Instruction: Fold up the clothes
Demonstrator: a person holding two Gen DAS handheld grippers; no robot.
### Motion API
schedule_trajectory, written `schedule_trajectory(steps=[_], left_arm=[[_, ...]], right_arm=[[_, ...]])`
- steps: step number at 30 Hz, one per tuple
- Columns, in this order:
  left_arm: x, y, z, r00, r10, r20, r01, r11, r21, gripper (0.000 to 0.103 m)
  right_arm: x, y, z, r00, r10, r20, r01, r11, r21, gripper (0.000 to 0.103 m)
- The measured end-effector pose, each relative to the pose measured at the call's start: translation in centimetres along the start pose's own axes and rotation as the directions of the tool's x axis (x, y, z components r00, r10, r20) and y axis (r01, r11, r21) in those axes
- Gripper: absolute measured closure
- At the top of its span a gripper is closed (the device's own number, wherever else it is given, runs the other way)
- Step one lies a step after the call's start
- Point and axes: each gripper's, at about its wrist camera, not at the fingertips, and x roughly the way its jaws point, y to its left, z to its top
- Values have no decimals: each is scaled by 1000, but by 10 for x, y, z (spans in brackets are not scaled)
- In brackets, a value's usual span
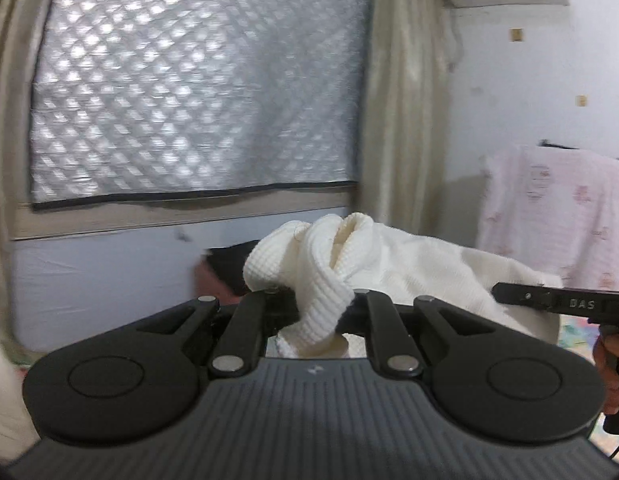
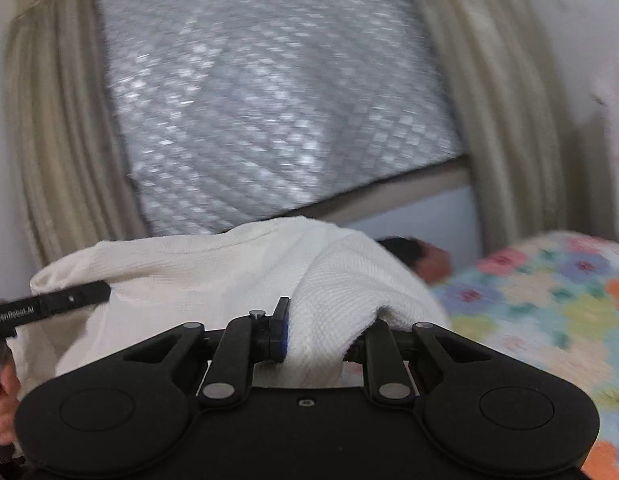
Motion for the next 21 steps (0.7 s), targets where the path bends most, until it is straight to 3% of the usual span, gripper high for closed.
schedule_trajectory(steps=[3,6,11,15,17,19,21], left_arm=[[35,58,1,998,7,-69,-12,997,-78,92],[77,99,-9,993,14,-113,-23,997,-77,92],[145,130,-23,992,9,-129,-16,999,-50,92],[195,160,-31,988,47,-144,-54,998,-43,92],[233,191,-43,973,43,-228,-64,994,-84,92],[283,226,-71,943,45,-331,-95,986,-135,91],[334,263,-115,884,71,-462,-161,974,-159,93]], right_arm=[[35,29,-1,1000,13,-15,-14,999,-35,82],[70,43,-10,999,-12,-47,10,999,-51,83],[126,42,-24,996,-70,-60,65,995,-74,83],[176,35,-23,998,-42,-46,38,996,-83,83],[212,26,-32,995,-29,-91,25,999,-44,79],[252,11,-53,985,-26,-173,31,999,31,73],[292,-11,-88,955,-25,-297,66,989,130,69]])
